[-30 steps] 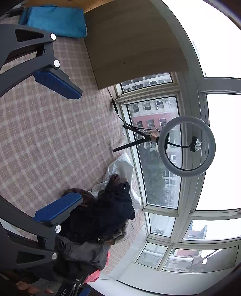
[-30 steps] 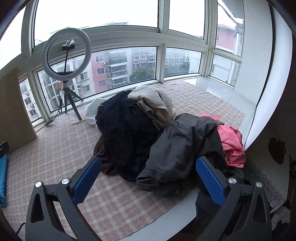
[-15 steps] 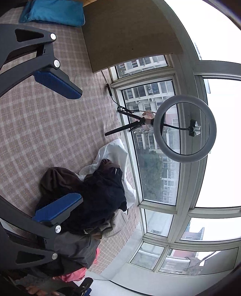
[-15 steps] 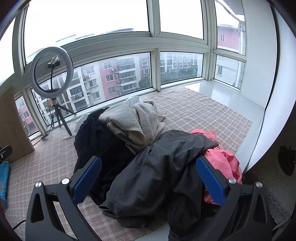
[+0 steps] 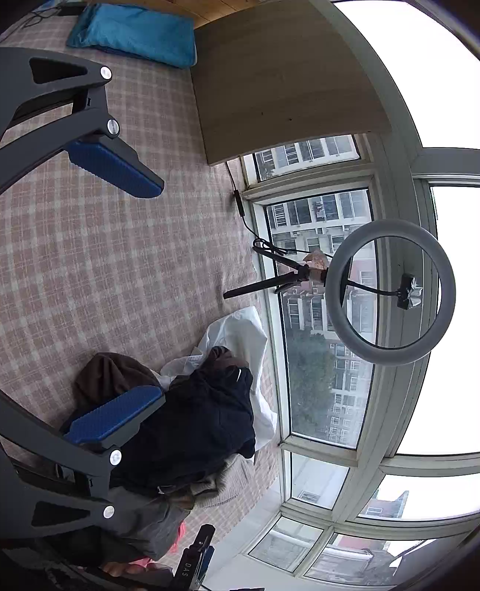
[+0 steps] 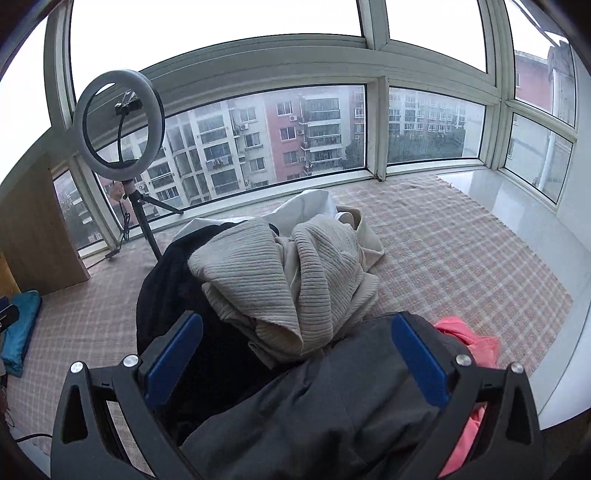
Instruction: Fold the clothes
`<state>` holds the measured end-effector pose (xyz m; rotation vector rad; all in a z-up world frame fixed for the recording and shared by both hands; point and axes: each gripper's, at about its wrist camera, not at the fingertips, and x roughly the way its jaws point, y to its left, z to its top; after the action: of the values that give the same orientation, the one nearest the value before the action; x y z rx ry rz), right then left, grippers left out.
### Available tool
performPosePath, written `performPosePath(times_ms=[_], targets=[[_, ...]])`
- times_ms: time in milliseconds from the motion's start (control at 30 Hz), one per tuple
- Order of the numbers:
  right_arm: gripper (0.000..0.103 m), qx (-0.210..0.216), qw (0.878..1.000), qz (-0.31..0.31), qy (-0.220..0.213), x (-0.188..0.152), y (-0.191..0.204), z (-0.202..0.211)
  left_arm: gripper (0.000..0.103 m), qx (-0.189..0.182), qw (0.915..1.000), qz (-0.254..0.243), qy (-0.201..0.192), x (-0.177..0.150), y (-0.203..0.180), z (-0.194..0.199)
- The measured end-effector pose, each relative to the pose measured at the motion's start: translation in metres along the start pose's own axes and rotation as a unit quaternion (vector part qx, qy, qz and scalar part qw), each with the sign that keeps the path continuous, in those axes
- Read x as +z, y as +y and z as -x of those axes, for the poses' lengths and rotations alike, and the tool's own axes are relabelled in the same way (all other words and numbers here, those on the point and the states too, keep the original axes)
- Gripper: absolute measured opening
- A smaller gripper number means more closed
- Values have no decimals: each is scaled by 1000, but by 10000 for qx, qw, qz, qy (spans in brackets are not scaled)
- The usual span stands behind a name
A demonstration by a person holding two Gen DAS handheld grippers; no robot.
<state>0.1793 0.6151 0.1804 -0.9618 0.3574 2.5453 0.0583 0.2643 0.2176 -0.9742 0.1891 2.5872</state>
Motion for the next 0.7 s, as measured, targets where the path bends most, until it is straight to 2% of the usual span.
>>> performPosePath(times_ms=[100,200,267,333,400,433,467,533,600,700], targets=[[103,397,9988,51,294,13,12,-45,102,227,9997,110,50,-1,11,0],[103,405,9972,0,635,21,13,-89,102,466,9986,225,105,-3,24,1],[103,698,9932,-228,907,21,5,-111,102,612,9976,288,153,-5,34,2],[102,1125,9884,-595,824,20,-9,-111,102,744,9964,334,212,-7,45,3],[72,1617,9793,-995,701,20,-26,-106,102,875,9951,381,272,-9,56,4],[38,1903,9722,-1208,636,21,-35,-100,102,874,9948,427,285,-10,61,5],[30,2141,9628,-1541,593,21,-47,-95,102,870,9946,474,298,-11,66,5],[27,2280,9516,-2018,410,23,-67,-83,102,849,9944,552,312,-13,76,6],[25,2213,9502,-2191,127,29,-78,-64,102,810,9946,570,299,-14,82,8],[23,2274,9417,-2460,-320,44,-83,-27,102,732,9959,478,244,-13,90,11]])
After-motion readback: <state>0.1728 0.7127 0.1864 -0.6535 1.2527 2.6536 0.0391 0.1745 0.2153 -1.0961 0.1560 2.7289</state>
